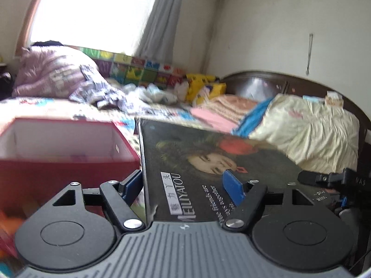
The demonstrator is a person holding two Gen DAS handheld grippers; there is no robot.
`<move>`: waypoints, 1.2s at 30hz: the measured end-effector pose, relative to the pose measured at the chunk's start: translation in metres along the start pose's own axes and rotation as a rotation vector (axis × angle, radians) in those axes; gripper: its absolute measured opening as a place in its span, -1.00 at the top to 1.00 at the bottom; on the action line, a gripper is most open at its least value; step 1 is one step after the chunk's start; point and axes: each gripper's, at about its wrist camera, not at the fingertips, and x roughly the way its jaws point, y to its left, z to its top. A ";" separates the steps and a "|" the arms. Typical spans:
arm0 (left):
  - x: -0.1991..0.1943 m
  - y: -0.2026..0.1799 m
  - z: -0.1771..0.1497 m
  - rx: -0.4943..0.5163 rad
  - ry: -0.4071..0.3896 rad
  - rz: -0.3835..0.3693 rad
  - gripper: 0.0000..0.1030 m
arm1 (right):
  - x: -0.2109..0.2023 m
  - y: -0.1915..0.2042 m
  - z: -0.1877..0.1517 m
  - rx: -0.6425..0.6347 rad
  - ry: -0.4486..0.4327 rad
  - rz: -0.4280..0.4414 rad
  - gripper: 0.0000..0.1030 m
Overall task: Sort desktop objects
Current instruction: 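Lift the black photo album off the bed with both tools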
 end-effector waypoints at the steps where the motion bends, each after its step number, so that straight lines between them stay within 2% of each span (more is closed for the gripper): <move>1: -0.002 0.007 0.005 -0.002 -0.012 0.008 -0.44 | 0.007 0.006 0.004 0.000 0.000 0.012 -1.00; 12: -0.024 0.088 0.062 -0.029 -0.139 0.097 -0.45 | 0.104 0.077 0.023 -0.021 0.038 0.149 -1.00; 18: -0.015 0.138 0.080 -0.022 -0.167 0.134 -0.45 | 0.152 0.109 0.027 -0.074 0.061 0.187 -1.00; 23: -0.011 0.178 0.075 -0.084 -0.185 0.181 -0.45 | 0.183 0.133 0.022 -0.128 0.081 0.199 -1.00; 30: -0.013 0.231 0.058 -0.197 -0.185 0.199 -0.45 | 0.213 0.163 0.016 -0.219 0.086 0.225 -1.00; 36: -0.011 0.255 0.047 -0.265 -0.195 0.212 -0.45 | 0.228 0.180 0.011 -0.288 0.088 0.232 -1.00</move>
